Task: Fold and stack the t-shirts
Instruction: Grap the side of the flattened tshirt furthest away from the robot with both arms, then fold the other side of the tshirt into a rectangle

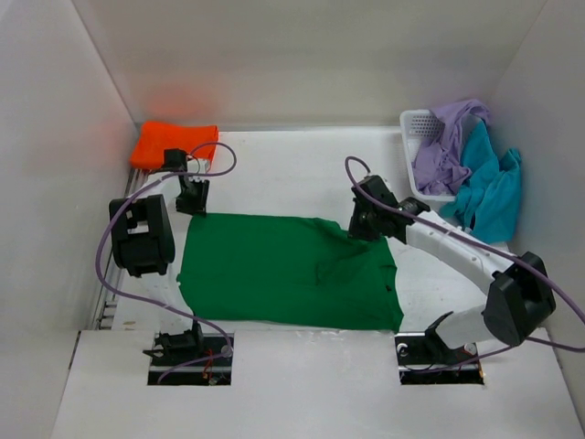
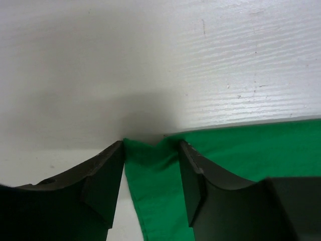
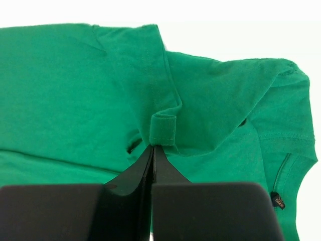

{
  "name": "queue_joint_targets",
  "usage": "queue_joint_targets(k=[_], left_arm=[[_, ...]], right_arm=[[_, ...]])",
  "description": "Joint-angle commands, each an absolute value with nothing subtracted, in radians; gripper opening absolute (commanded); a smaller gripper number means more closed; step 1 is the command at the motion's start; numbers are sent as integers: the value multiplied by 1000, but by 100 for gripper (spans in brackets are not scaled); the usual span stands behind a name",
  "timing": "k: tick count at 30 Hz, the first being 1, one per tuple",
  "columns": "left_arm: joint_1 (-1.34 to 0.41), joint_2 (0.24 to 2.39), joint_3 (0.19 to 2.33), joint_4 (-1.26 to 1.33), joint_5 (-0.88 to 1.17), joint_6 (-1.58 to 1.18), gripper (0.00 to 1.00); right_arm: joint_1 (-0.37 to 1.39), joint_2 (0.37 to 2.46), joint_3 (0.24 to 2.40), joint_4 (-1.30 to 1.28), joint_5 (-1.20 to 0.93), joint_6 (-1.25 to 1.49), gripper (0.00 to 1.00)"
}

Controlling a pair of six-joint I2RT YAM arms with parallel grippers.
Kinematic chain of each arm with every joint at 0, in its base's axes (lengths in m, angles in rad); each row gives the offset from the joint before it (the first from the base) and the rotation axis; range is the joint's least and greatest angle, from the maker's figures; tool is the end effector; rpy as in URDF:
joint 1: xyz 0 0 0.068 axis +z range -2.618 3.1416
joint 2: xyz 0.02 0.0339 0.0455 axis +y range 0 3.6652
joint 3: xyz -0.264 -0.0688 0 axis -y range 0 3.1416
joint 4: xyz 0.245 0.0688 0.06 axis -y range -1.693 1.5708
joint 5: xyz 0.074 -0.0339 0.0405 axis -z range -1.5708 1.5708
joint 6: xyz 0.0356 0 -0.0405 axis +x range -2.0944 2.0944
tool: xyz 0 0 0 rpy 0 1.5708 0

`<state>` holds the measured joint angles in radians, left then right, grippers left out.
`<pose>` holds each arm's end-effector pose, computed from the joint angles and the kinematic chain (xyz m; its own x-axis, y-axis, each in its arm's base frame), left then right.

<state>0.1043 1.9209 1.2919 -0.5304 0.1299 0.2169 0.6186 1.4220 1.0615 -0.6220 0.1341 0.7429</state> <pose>0.3860 0.0358 0.1657 -0.9014 0.1202 -0.4161 0.1457 0.9889 -0.0299 0.2406 0.1654 0.2534 -0.8470 0.2199 -0.4840 0.0797 0.9526 0.2935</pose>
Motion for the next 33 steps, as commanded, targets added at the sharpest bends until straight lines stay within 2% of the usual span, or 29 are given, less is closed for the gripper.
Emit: queue_joint_targets(k=[1,2,3,4,5,12,15,21,30,31,33], left_arm=[[120,1953,1310,-572,146,189,26],[120,1948,1310,-568,150,189,14],[119,1936,1304,-563,159,190,7],[116,1912,1290,-555,176,196,2],[102,1787,1211,-519,220,291,0],[97,1410,928,-443,235,619,0],[111,1313,829,-468,236,730,0],[116,1286,733,-541,238,844,0],[114,1259,712,-555,193,890,3],[110,1259,707,-566,186,899,6],[104,1256,703,-594,176,914,11]], right_arm=[[610,1361,1052,-592,150,759,0],[608,1356,1052,-594,150,758,0],[608,1351,1052,-598,150,758,0],[608,1342,1049,-607,152,758,0],[613,1292,1025,-638,167,759,0],[640,1071,841,-747,201,850,0],[643,970,732,-765,192,914,0],[686,930,635,-723,158,988,0],[719,901,568,-710,152,1028,0],[720,896,561,-707,141,1029,3],[723,894,551,-700,111,1025,15]])
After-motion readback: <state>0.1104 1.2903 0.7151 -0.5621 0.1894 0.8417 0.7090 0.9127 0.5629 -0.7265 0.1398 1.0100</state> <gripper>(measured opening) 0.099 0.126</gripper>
